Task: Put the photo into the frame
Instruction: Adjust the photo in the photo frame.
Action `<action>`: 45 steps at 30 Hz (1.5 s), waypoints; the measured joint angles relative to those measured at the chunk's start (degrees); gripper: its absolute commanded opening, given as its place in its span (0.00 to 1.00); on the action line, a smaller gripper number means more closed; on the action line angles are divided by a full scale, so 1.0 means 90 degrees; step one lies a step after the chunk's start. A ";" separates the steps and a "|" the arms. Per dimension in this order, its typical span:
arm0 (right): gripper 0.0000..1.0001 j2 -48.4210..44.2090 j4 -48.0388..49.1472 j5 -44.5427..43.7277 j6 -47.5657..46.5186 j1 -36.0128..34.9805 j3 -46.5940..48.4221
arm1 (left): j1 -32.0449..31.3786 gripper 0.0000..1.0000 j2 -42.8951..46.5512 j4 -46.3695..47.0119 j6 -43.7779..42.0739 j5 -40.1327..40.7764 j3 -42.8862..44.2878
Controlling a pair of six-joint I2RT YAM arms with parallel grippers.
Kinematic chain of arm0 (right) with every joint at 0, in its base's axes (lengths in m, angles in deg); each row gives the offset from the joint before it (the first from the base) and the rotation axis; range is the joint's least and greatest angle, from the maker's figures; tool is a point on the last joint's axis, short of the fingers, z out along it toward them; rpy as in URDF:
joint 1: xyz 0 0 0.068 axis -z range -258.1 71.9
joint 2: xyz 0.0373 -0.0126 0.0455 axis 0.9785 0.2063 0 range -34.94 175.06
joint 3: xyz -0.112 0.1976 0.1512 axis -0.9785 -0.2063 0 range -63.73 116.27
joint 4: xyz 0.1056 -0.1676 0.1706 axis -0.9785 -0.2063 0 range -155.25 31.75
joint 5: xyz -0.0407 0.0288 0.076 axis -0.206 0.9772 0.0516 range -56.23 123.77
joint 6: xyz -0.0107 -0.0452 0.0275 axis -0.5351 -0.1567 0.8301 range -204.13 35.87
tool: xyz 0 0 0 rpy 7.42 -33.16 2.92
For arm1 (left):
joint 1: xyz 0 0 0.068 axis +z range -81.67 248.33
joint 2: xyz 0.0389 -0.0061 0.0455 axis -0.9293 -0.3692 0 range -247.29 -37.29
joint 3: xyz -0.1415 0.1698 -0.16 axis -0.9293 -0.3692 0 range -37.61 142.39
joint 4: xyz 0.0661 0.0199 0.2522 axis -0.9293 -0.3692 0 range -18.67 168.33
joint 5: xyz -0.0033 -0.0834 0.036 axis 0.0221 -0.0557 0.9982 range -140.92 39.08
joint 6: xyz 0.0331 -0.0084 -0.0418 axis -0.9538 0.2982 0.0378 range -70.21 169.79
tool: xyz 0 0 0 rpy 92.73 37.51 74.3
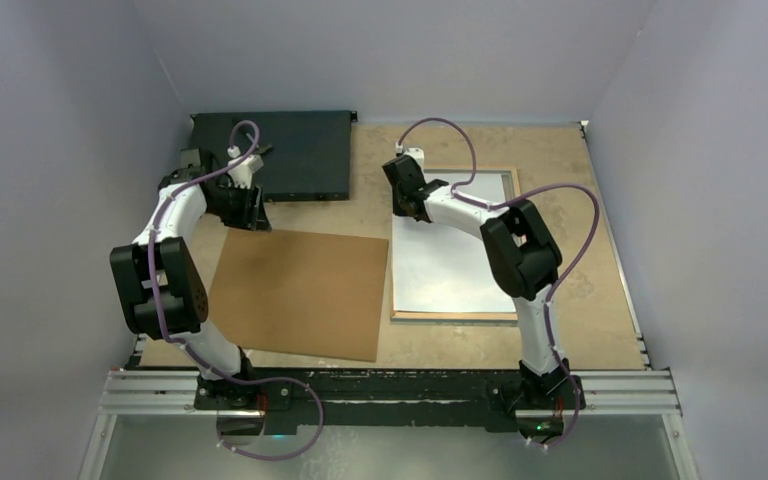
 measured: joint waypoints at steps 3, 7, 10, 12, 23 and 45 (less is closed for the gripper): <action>0.19 0.0007 -0.0092 -0.0170 0.0002 0.0005 0.0017 | 0.0022 0.43 0.0000 -0.0002 -0.0002 -0.0015 0.0000; 0.46 -0.0005 -0.0095 -0.0376 0.0007 -0.0007 0.0022 | 0.0036 0.43 0.0000 -0.0005 -0.0007 -0.0041 0.0000; 0.52 -0.0036 -0.0126 -0.0585 -0.0073 -0.0107 0.0066 | 0.0044 0.43 0.0000 -0.0012 -0.0027 -0.0070 0.0000; 0.52 -0.0036 -0.0182 -0.0814 -0.0121 -0.0253 0.0163 | 0.0044 0.43 0.0000 -0.0022 -0.0046 -0.0073 0.0000; 0.41 -0.1107 -0.0559 -0.1690 -0.0097 -0.1547 -0.0976 | 0.0102 0.43 0.0000 -0.0036 -0.0148 -0.0109 0.0000; 0.36 -0.1195 -0.0976 -0.1761 0.0153 -0.2079 -0.1362 | 0.0255 0.43 0.0189 -0.0075 -0.0219 -0.0146 -0.0107</action>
